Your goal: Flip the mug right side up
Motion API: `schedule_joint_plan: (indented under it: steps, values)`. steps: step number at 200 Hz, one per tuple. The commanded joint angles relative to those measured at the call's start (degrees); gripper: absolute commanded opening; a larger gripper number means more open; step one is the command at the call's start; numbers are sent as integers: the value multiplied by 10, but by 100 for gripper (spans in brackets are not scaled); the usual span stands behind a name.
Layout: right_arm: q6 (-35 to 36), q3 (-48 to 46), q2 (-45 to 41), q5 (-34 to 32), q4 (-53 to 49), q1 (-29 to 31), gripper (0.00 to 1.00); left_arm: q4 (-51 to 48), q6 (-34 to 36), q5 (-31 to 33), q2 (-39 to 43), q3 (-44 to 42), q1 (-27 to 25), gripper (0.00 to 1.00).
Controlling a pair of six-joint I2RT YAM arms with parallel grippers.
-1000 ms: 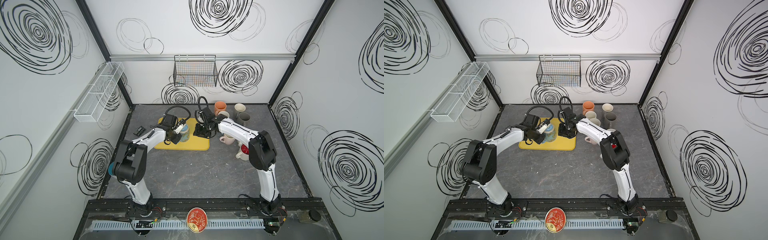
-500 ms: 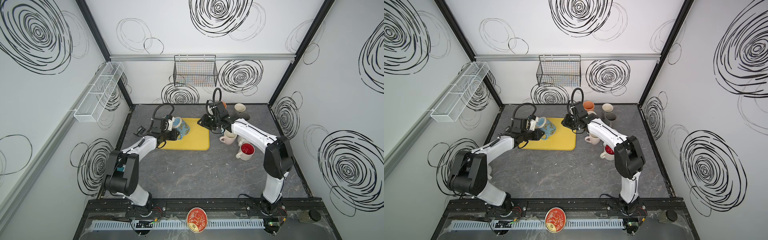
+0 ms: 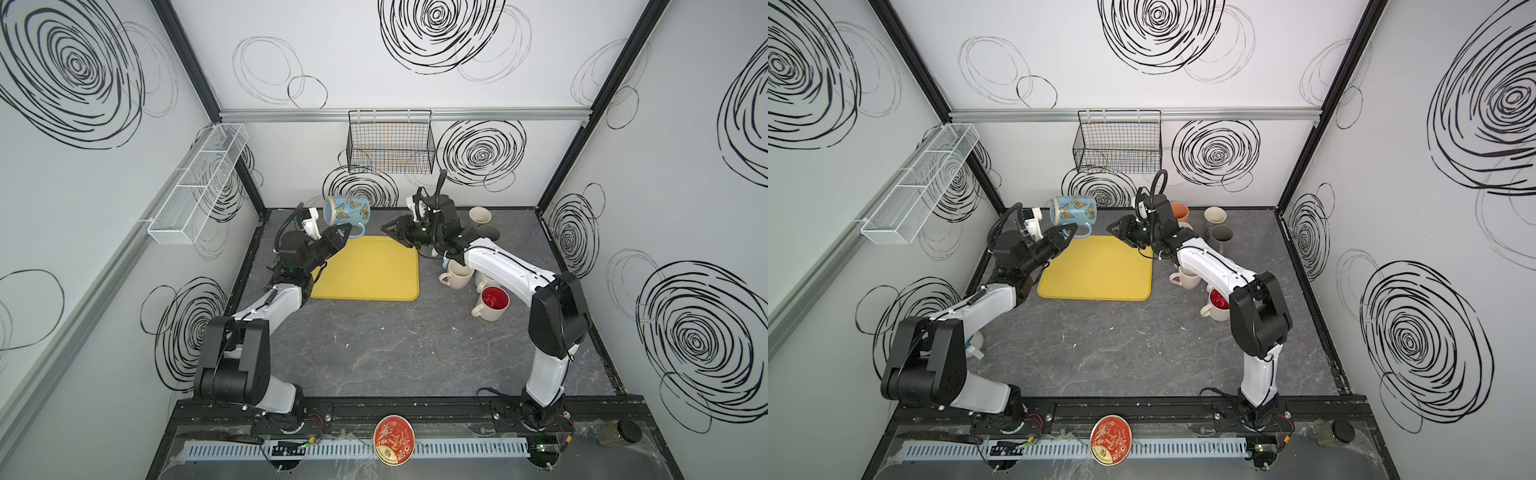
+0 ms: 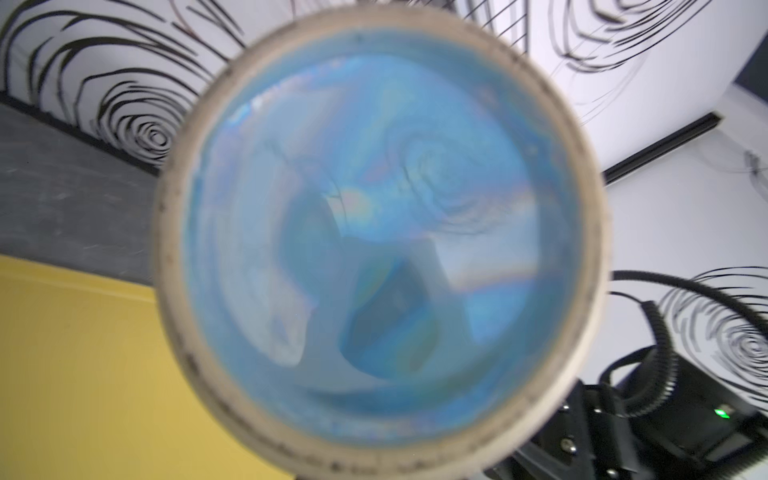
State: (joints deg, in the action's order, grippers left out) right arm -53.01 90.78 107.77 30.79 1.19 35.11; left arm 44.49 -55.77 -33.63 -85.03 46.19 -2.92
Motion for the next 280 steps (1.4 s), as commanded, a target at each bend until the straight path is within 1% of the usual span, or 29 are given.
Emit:
schedule_joint_plan:
  steps: [1,27,48,96,127,193,231,242,271,280]
  values:
    - [-19,51,18,75,68,7,36,187,-75,-24,33,37,-10,0]
    - [-22,100,40,115,68,9,37,183,-82,-17,41,48,-26,0]
    - [-36,110,51,142,94,8,37,189,-92,-11,47,51,-38,0]
    - [-57,108,55,157,114,5,37,234,-132,5,62,38,-52,0]
    - [-57,118,57,168,113,4,38,248,-149,7,68,35,-56,0]
    - [-70,120,59,182,123,5,39,261,-168,11,71,31,-79,0]
    - [-69,107,50,175,123,2,40,261,-172,18,81,21,-83,0]
    - [-69,103,46,174,124,2,37,255,-170,19,84,17,-83,0]
    - [-69,83,30,160,134,1,20,216,-151,27,101,2,-83,0]
    - [-69,74,23,155,141,0,18,206,-145,31,107,-5,-83,0]
